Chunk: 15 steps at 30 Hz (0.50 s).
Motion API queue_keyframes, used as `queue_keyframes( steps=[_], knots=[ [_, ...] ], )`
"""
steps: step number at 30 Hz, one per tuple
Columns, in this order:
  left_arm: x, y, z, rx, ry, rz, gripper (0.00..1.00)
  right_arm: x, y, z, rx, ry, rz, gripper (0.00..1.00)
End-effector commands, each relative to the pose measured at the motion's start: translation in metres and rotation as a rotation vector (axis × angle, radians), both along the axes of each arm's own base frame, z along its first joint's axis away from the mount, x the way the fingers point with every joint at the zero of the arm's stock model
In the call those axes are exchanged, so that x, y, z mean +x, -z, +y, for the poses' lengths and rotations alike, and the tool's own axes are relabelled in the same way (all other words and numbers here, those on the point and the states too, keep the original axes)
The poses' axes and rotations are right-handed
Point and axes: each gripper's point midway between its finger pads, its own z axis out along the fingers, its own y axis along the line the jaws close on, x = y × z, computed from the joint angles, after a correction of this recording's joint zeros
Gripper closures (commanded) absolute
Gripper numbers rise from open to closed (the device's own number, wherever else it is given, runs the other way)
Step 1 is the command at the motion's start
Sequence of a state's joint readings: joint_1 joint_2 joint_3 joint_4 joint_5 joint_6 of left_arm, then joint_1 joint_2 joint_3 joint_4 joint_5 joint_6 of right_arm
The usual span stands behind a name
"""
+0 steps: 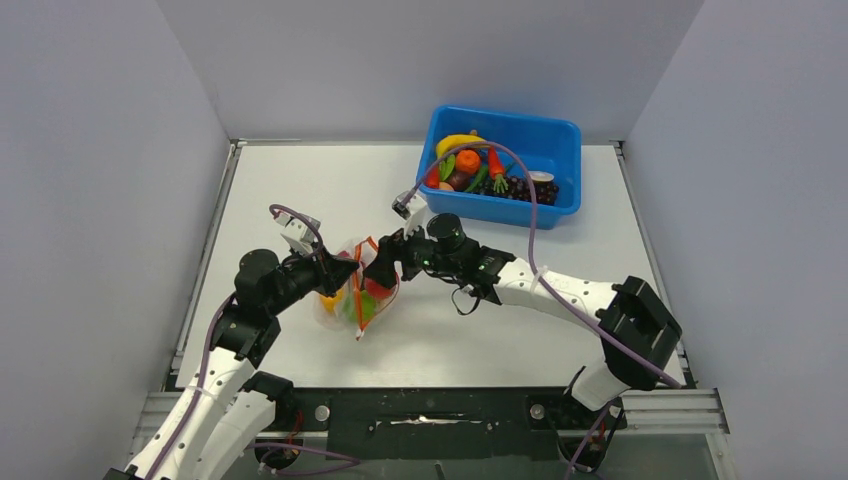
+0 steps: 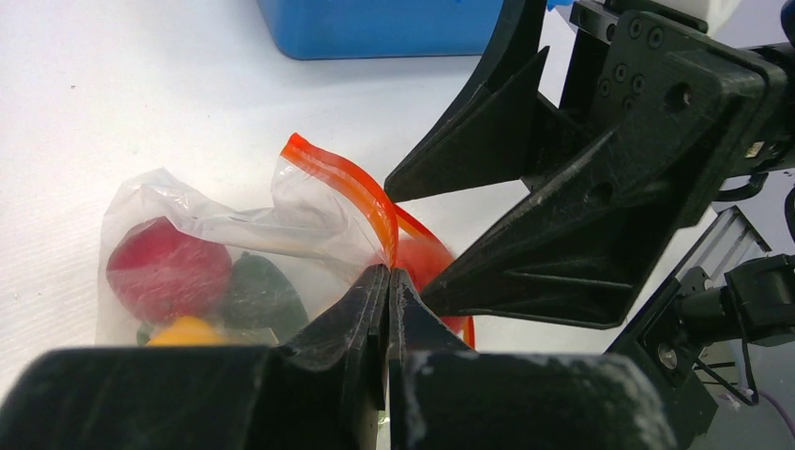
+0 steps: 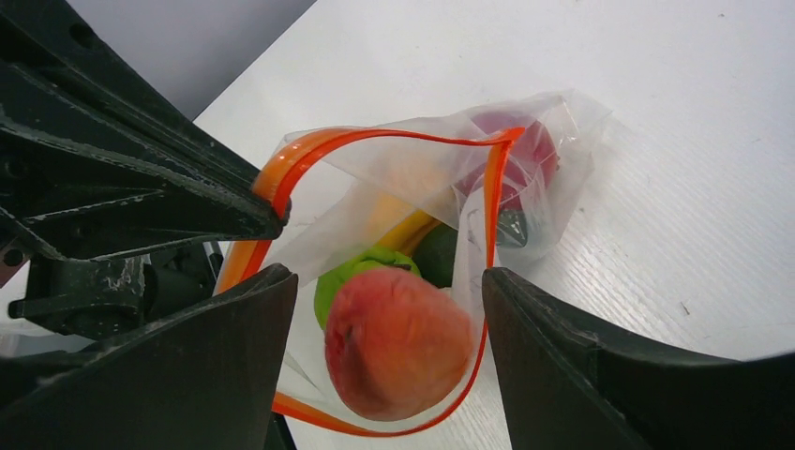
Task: Place the food in the zip-top bag and seal the zipper
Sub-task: Place the fake fruit in the zipper food storage bag.
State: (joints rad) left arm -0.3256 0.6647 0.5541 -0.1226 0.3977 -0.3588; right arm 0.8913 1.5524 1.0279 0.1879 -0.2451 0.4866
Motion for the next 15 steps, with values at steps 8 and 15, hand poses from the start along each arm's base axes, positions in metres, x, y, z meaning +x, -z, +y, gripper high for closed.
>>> queue_keyframes(
  steps=[8,15],
  knots=[
    [0.004,-0.019,-0.001,-0.025,0.001,-0.07,1.0,0.003,-0.034,0.004,-0.084,-0.004,-0.15,0.25],
    [0.004,-0.018,-0.001,-0.023,-0.001,-0.067,1.0,0.012,-0.013,-0.029,-0.233,0.121,-0.128,0.37]
  ],
)
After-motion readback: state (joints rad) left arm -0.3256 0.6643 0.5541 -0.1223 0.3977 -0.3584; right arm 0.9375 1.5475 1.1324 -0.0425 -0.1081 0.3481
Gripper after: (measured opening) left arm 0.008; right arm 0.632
